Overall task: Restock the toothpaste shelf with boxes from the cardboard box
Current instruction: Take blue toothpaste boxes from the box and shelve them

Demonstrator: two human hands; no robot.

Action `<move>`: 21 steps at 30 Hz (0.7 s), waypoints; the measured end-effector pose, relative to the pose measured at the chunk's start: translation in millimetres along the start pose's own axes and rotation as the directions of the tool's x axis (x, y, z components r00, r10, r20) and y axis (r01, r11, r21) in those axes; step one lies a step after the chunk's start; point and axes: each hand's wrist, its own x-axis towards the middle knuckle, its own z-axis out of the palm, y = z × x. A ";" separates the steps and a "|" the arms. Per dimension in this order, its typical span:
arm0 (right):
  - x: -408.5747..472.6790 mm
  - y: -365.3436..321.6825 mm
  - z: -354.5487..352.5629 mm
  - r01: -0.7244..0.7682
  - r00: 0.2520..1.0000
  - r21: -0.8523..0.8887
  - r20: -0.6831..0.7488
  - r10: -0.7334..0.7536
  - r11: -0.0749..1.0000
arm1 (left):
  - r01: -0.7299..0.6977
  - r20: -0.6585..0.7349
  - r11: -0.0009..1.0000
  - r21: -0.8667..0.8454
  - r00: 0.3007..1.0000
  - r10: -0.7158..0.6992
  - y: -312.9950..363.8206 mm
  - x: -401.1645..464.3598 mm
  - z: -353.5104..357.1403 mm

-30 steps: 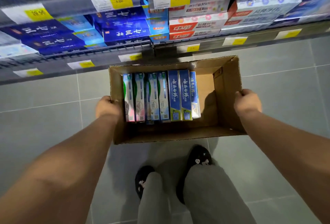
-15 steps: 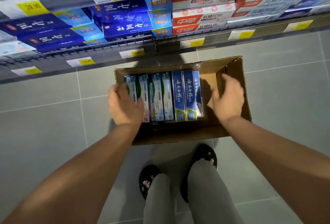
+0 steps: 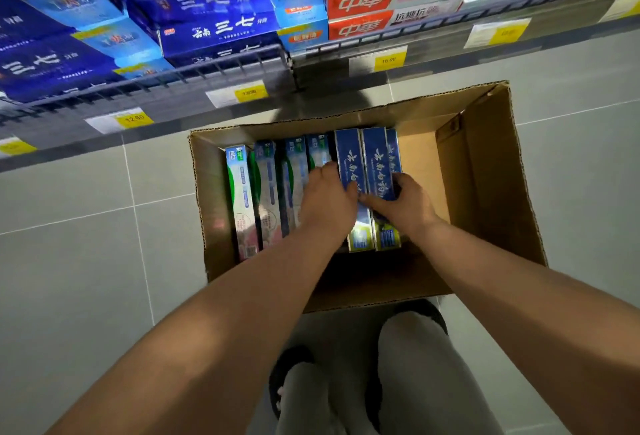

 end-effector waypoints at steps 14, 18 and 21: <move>-59.6 -16.5 -74.0 -0.051 0.985 0.463 -0.125 0.123 0.885 | 0.232 0.138 0.960 -0.155 0.968 -0.212 46.5 -25.8 -30.6; -123.3 -90.7 -105.4 0.117 0.983 0.333 -0.172 -0.061 0.936 | 0.207 0.060 0.931 -0.301 0.978 -0.198 76.5 -77.6 -117.3; -174.4 -160.2 -135.3 0.229 0.961 0.213 -0.207 -0.185 0.950 | 0.138 -0.035 0.940 -0.313 0.987 -0.157 113.4 -115.4 -201.3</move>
